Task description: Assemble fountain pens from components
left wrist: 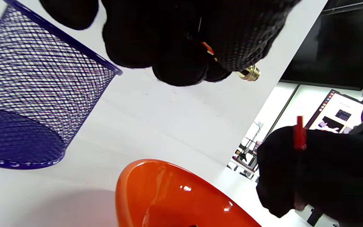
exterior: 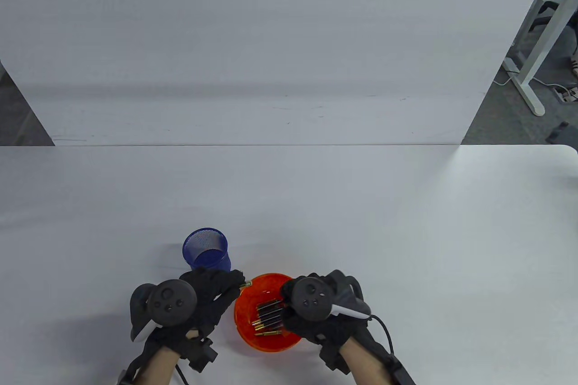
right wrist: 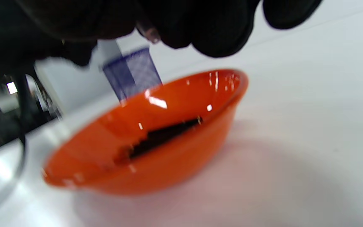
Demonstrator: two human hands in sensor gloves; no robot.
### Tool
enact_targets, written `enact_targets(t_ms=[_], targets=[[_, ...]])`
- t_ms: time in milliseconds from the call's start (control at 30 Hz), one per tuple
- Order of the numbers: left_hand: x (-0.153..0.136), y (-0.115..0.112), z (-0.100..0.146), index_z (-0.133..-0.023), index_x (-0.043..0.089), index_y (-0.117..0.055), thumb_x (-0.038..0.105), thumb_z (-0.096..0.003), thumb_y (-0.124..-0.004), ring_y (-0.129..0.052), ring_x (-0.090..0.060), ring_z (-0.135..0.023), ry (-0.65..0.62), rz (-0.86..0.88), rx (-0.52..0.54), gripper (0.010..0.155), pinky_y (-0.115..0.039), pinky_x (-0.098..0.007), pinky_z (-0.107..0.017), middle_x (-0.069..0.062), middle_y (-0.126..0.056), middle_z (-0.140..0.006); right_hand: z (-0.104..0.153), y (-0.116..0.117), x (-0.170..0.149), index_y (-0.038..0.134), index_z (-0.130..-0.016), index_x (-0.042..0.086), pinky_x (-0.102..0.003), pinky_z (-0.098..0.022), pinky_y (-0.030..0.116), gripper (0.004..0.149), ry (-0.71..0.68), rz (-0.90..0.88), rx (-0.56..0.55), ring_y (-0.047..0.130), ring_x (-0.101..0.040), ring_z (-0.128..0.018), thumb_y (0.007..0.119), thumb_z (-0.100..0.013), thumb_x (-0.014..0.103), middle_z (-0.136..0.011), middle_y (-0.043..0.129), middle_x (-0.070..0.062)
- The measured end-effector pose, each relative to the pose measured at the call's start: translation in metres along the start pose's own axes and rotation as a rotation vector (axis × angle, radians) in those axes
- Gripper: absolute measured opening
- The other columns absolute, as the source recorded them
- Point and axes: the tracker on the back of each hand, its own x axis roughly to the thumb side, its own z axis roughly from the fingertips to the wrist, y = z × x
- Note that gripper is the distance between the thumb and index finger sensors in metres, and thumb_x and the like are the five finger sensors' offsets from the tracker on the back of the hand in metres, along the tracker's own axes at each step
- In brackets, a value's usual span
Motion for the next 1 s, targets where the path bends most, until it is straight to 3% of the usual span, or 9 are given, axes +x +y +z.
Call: enact_targets(t_ms=[200,333,500,1000], targets=[[0.002,-0.004,0.000,-0.093,0.020,-0.085,0.029,-0.0525,-0.082,-0.089,-0.039,-0.072,-0.016,0.024,0.014,0.042,-0.057,-0.072,-0.067,-0.015,-0.093,-0.084,0.010,-0.015,-0.022,0.076,-0.086,0.030,-0.065,-0.061,0.070,0.036,-0.009,-0.355,-0.249,0.094,-0.036,-0.068,0.083,-0.052,0.038,-0.076,0.096,-0.005],[0.005,-0.009,0.000,-0.093,0.020,-0.085,0.030,-0.0527,-0.082,-0.089,-0.039,-0.071,-0.033,0.032,-0.006,0.042,-0.057,-0.072,-0.067,-0.014,-0.094,-0.084,0.011,-0.014,-0.027,0.086,-0.083,0.027,-0.063,-0.058,0.075,0.033,-0.012,-0.549,-0.348,0.100,-0.036,-0.065,0.085,-0.053,0.039,-0.074,0.104,-0.007],[0.009,-0.012,0.000,-0.094,0.020,-0.085,0.030,-0.0528,-0.081,-0.090,-0.039,-0.071,-0.053,0.066,-0.021,0.042,-0.057,-0.072,-0.067,-0.014,-0.095,-0.083,0.008,-0.007,-0.025,0.088,-0.086,0.018,-0.063,-0.058,0.073,0.039,-0.048,-0.755,-0.335,0.099,-0.037,-0.064,0.085,-0.054,0.041,-0.073,0.106,-0.010],[0.017,-0.017,0.001,-0.093,0.017,-0.086,0.029,-0.0526,-0.081,-0.094,-0.039,-0.066,-0.087,0.220,-0.025,0.042,-0.059,-0.072,-0.066,-0.015,-0.098,-0.080,0.004,0.004,-0.013,0.085,-0.089,0.020,-0.065,-0.059,0.070,0.039,-0.068,-0.810,-0.292,0.095,-0.038,-0.067,0.083,-0.055,0.040,-0.077,0.102,-0.010]])
